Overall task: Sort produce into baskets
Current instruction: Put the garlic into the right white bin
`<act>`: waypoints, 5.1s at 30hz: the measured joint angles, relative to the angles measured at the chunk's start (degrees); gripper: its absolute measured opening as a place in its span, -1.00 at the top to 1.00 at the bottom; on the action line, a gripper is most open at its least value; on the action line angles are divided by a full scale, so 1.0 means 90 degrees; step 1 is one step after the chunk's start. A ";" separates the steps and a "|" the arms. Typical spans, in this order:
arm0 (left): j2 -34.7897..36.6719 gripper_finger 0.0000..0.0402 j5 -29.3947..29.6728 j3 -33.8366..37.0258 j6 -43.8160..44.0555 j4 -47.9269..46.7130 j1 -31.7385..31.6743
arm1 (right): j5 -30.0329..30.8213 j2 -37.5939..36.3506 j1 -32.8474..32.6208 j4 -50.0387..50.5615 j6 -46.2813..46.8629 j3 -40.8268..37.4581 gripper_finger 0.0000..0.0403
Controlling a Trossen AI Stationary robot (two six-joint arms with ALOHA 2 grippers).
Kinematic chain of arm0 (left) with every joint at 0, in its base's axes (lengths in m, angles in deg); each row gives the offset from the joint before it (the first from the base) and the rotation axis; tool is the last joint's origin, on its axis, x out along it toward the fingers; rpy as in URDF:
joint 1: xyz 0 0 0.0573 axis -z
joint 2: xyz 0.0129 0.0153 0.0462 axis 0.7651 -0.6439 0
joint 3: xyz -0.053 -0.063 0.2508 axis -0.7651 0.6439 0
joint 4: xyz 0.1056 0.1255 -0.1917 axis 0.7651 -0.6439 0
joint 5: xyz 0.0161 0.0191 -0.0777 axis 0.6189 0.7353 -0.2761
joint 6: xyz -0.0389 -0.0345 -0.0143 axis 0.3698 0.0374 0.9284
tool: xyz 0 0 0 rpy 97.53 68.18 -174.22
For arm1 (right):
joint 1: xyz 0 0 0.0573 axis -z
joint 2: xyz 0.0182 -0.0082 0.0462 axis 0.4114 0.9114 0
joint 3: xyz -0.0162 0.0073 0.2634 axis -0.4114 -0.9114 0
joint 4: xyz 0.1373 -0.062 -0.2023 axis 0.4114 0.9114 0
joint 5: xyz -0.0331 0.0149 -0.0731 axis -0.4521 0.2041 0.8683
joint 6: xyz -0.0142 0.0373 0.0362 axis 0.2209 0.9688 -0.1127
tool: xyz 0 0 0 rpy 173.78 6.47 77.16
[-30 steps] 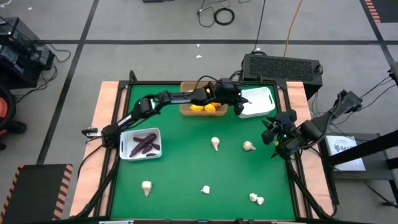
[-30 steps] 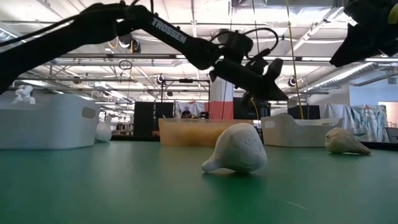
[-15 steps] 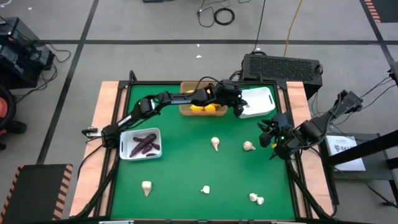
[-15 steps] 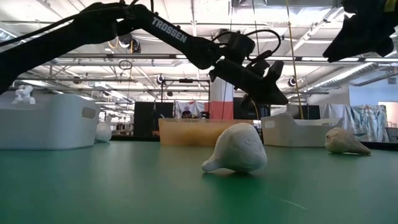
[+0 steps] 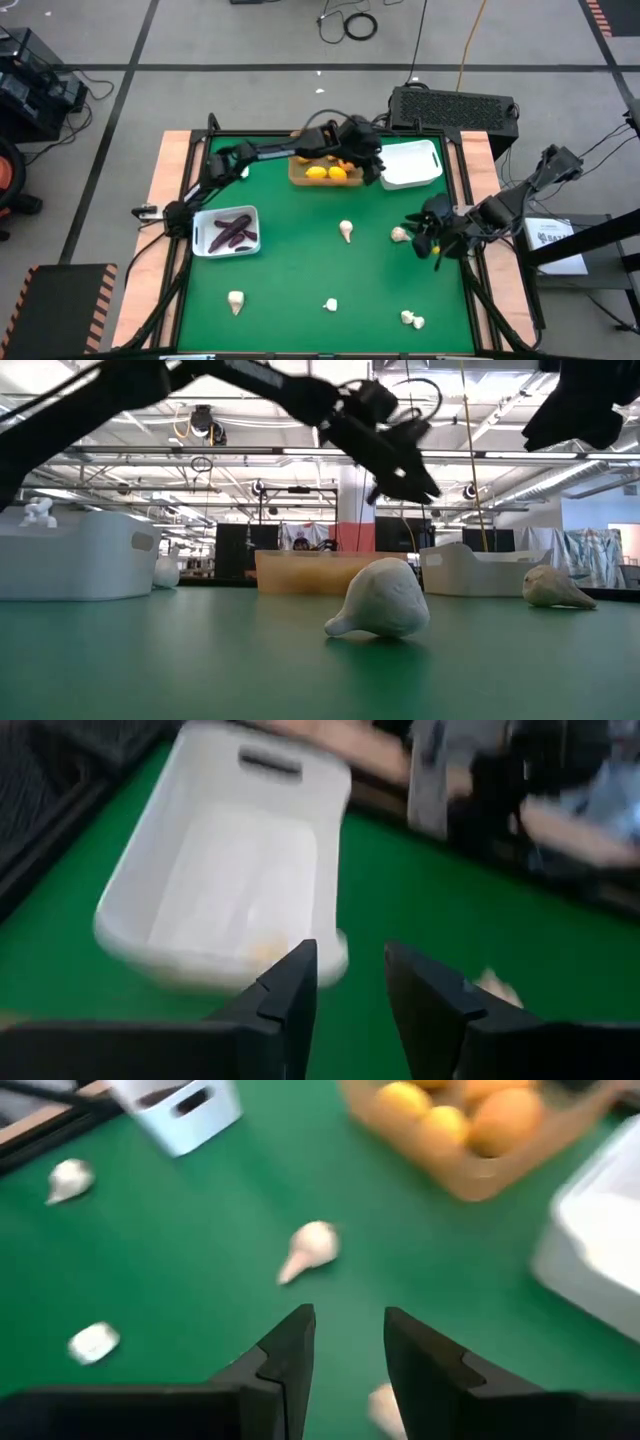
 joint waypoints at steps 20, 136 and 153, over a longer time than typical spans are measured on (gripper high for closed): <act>0.3401 0.38 0.2729 0.0540 -0.0780 -0.5515 0.1327 | -0.3595 0.2020 -0.0052 -0.2437 -0.0341 0.0577 0.43; 0.9160 0.38 0.5776 0.8591 0.0924 -0.0611 0.4171 | -0.2190 0.5132 0.5503 0.2624 -0.5549 0.4486 0.56; 0.9185 0.38 0.4115 0.8937 -0.0118 0.0595 0.3150 | -0.2240 0.4794 0.7458 0.1917 -0.5810 0.3145 0.50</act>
